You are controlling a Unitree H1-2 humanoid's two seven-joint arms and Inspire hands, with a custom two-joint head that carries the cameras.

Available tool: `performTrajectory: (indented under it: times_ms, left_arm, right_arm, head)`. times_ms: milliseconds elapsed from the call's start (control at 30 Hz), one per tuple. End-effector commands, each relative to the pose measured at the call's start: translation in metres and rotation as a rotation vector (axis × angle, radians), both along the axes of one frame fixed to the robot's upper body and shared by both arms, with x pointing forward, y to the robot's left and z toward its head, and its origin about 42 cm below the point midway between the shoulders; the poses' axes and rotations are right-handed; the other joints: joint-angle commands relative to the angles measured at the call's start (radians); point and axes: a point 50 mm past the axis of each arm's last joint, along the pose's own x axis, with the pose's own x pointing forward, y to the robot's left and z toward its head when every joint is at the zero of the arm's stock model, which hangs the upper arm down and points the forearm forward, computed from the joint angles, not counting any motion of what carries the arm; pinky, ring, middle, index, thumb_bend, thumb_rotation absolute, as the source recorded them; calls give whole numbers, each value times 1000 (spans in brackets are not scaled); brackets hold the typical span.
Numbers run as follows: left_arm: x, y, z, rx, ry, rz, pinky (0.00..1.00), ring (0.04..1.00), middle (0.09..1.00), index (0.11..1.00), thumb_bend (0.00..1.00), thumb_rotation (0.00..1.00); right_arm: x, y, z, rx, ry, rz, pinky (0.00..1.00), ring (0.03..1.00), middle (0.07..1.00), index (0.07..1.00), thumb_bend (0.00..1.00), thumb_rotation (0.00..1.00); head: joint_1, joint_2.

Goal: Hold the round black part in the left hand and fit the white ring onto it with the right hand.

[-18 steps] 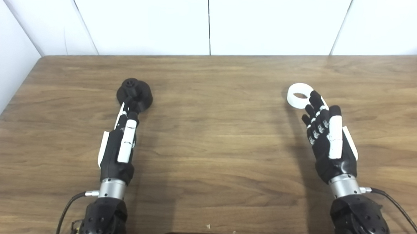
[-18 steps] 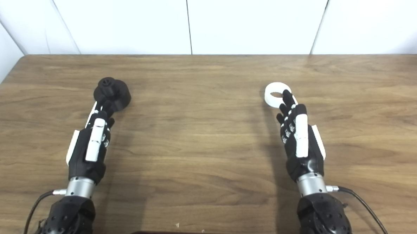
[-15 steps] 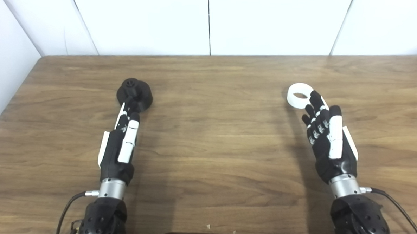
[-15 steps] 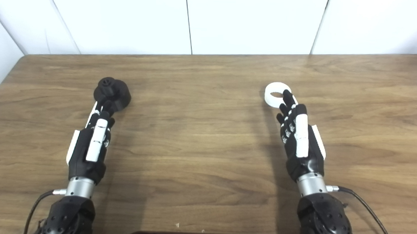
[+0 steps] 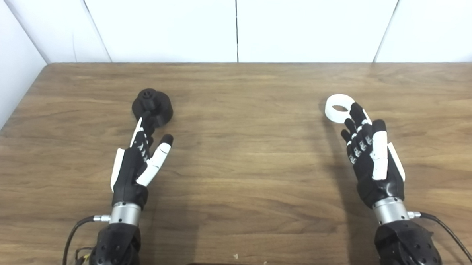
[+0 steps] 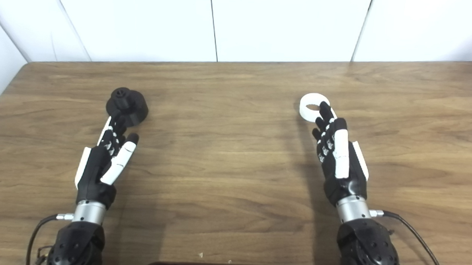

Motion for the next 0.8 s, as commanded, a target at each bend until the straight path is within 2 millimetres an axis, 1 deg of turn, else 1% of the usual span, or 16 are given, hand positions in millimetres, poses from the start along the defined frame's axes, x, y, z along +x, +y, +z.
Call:
performTrajectory:
  times_ms: [0, 133, 200, 267, 333, 433, 533, 600, 667, 767]
  left_arm:
    - [1, 6, 13, 53, -73, 5, 962, 981, 993, 996, 690, 455]
    - [4, 11, 20, 115, -73, 25, 939, 969, 991, 991, 706, 350]
    - [9, 19, 25, 187, -80, 29, 938, 965, 987, 986, 730, 323]
    - [14, 28, 31, 271, -82, 44, 910, 946, 969, 968, 772, 318]
    - [19, 34, 35, 306, -77, 50, 899, 949, 971, 959, 803, 316]
    - [27, 46, 44, 403, -58, 65, 899, 958, 978, 957, 824, 319]
    - [38, 64, 53, 523, -45, 80, 924, 972, 984, 961, 850, 316]
    - [48, 77, 61, 595, -21, 90, 918, 970, 990, 962, 877, 323]
    - [55, 86, 67, 640, 1, 91, 910, 972, 995, 961, 893, 328]
    - [66, 98, 76, 683, 18, 68, 917, 989, 1000, 956, 911, 299]
  right_arm:
    - [2, -1, 12, -6, -66, 13, 1000, 1000, 1000, 958, 618, 1000]
    - [3, 1, 12, -11, -64, 12, 1000, 1000, 1000, 961, 599, 1000]
    - [3, 2, 11, -7, -64, 14, 1000, 1000, 999, 960, 597, 1000]
    - [3, 2, 11, -5, -64, 16, 1000, 1000, 1000, 960, 593, 1000]
    - [4, 2, 11, -5, -64, 17, 1000, 1000, 1000, 960, 592, 1000]
    - [4, 2, 10, -2, -66, 13, 1000, 1000, 997, 959, 596, 1000]
    - [3, 1, 9, 9, -75, -4, 1000, 999, 986, 953, 609, 1000]
    - [3, 0, 8, 13, -74, -3, 1000, 1000, 986, 954, 597, 1000]
    - [4, 0, 8, 9, -72, 0, 1000, 1000, 988, 956, 598, 1000]
    - [4, 0, 8, -1, -71, 2, 1000, 1000, 988, 957, 609, 1000]
  head:
    - [2, 1]
    - [5, -1]
    - [7, -2]
    - [9, -2]
    - [11, -4]
    - [10, -4]
    - [11, -7]
    - [14, -10]
    - [15, -11]
    - [16, -13]
